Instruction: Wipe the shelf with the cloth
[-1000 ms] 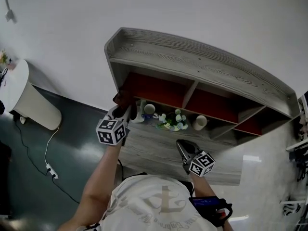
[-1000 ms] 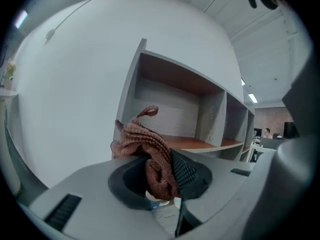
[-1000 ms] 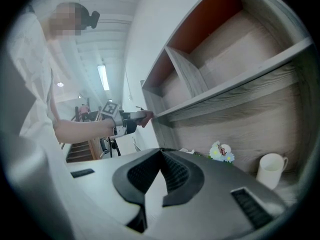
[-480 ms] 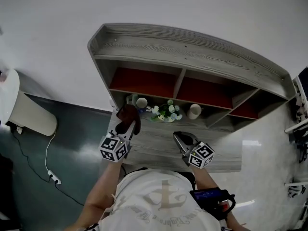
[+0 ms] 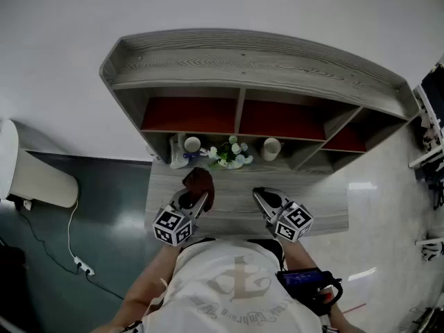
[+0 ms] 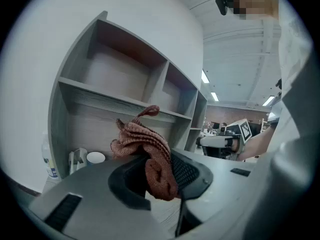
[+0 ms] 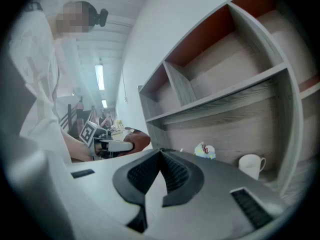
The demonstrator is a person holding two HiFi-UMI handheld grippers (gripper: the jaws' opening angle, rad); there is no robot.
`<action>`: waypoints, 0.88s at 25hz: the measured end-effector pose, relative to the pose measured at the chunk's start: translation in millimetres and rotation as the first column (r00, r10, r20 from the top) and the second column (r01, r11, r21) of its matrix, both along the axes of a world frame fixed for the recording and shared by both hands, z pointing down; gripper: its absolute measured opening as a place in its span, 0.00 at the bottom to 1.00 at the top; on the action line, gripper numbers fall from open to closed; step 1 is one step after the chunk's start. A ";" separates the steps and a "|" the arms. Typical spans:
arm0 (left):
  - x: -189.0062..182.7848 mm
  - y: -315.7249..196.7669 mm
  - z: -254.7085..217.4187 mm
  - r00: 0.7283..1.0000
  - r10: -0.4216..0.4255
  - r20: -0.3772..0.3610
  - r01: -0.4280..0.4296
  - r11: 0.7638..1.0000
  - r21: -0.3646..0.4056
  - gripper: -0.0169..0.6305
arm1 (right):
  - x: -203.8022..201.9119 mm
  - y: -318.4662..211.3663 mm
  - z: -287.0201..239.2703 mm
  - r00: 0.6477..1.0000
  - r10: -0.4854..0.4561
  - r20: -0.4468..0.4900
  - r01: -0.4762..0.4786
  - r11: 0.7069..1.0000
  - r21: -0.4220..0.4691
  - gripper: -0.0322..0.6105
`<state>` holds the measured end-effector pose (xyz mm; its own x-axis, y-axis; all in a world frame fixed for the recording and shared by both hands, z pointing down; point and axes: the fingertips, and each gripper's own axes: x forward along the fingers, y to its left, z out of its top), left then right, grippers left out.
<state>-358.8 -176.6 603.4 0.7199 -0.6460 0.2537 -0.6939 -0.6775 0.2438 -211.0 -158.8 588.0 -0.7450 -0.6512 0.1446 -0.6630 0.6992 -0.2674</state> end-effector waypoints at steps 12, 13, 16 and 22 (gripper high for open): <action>47.7 6.9 11.6 0.988 0.154 0.018 -0.154 0.988 -0.019 0.18 | 33.5 18.2 7.2 0.994 0.108 -0.010 -0.108 0.994 -0.020 0.05; 50.0 7.1 12.2 0.987 0.162 0.018 -0.162 0.987 -0.020 0.18 | 35.1 18.6 7.3 0.994 0.113 -0.011 -0.113 0.993 -0.021 0.05; 54.3 7.1 13.2 0.984 0.178 0.020 -0.178 0.984 -0.019 0.18 | 37.8 17.7 7.0 0.992 0.122 -0.014 -0.122 0.992 -0.021 0.05; 54.3 9.0 15.1 0.981 0.191 0.019 -0.190 0.981 -0.028 0.18 | 33.8 14.9 5.3 0.993 0.120 -0.017 -0.120 0.993 -0.019 0.05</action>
<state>-304.4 -167.7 618.5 0.8234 -0.4906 0.2853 -0.5580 -0.7915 0.2492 -177.2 -143.9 593.3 -0.6593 -0.7325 0.1694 -0.7460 0.6092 -0.2691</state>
